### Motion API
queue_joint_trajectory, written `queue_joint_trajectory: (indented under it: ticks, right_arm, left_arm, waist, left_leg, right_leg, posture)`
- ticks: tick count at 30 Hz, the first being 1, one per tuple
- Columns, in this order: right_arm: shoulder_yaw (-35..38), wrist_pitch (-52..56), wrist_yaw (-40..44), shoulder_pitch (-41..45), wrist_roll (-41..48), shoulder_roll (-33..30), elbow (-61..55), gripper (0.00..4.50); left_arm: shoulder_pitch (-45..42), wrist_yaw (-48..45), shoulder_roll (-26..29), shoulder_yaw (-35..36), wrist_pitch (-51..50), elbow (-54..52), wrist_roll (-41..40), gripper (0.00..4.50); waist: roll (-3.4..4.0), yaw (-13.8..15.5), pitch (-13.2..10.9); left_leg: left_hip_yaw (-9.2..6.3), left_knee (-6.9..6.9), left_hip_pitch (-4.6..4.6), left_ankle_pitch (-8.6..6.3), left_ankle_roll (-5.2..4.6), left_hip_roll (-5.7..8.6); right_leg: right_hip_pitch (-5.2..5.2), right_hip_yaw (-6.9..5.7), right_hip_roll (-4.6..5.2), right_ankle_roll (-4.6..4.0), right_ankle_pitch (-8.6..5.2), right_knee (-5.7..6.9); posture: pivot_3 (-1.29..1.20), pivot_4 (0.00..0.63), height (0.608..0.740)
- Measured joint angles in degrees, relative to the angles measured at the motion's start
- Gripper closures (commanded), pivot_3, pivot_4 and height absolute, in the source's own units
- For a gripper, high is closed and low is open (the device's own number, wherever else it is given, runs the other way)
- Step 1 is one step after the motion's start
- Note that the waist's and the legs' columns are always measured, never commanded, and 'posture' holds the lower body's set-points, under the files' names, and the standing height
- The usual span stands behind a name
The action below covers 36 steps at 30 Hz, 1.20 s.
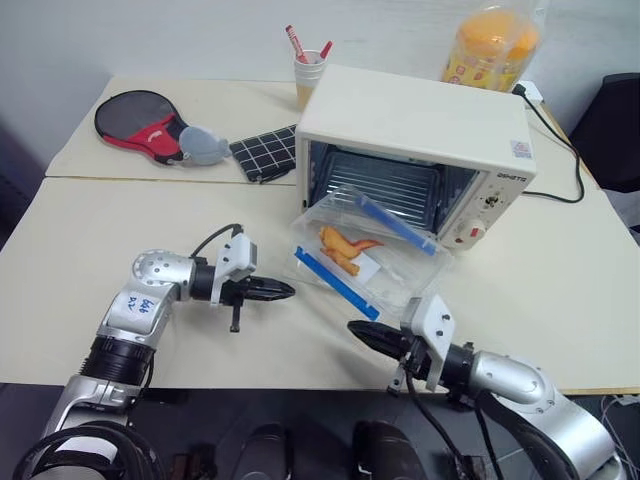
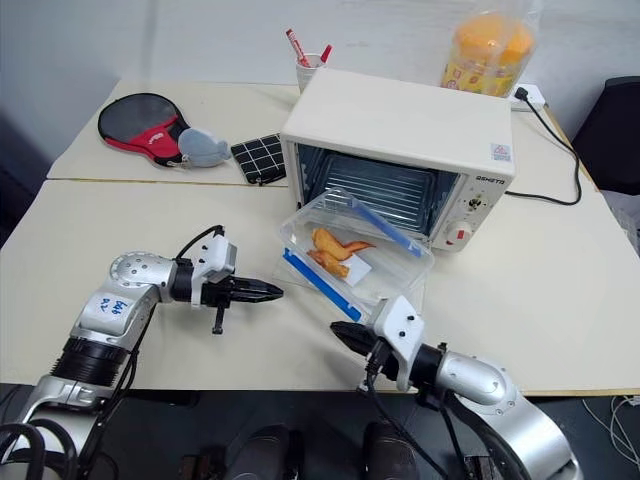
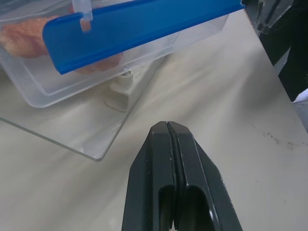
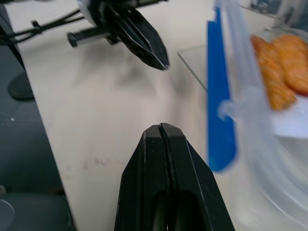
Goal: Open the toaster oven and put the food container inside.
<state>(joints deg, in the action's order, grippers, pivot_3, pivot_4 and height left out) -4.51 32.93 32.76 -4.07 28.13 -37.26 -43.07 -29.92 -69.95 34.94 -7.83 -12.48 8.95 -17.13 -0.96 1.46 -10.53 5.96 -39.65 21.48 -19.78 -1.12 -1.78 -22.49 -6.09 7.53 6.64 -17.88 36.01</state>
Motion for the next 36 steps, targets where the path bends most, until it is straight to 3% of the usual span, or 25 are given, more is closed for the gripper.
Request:
queue_joint_trajectory:
  ticks: [7,15,27,36]
  right_arm:
    - [5.27,-2.25,1.98,2.81,-1.36,-1.68,6.4,4.48]
    - [5.16,-8.22,3.46,5.95,-5.14,-0.81,14.18,4.48]
    - [7.64,-18.22,3.87,14.89,-11.81,-0.73,28.8,4.48]
    - [6.96,-23.74,1.91,24.07,-16.27,4.87,38.61,4.48]
  left_arm:
    - [-0.73,9.54,-8.53,0.03,0.02,-0.04,1.39,4.5]
    - [-3.24,14.03,-11.52,0.03,0.52,1.56,2.88,4.5]
    - [-8.76,20.98,-17.22,0.36,5.59,11.87,6.18,4.5]
    - [-16.89,30.56,-22.39,3.24,10.3,24.46,9.04,4.5]
  waist:
    - [-0.01,-0.08,0.01]
    - [-0.01,-0.11,0.01]
    - [-0.01,-0.11,0.01]
    - [0.0,-0.08,0.01]
  left_leg:
    - [0.01,-0.02,-0.01,0.0,0.0,0.02]
    - [0.03,-0.03,-0.01,0.0,0.02,0.02]
    - [0.05,-0.08,0.02,0.01,0.02,0.06]
    - [0.04,-0.1,0.1,0.01,0.02,0.1]
  right_leg:
    - [0.01,0.0,-0.02,0.04,0.02,-0.01]
    - [0.01,0.0,-0.05,0.04,0.02,-0.01]
    - [0.02,-0.04,-0.05,0.1,0.06,-0.03]
    - [0.0,-0.09,-0.05,0.12,0.07,-0.07]
  posture:
    - [0.0,0.15,0.74]
    - [0.0,0.15,0.74]
    - [0.0,0.15,0.74]
    - [0.0,0.15,0.74]
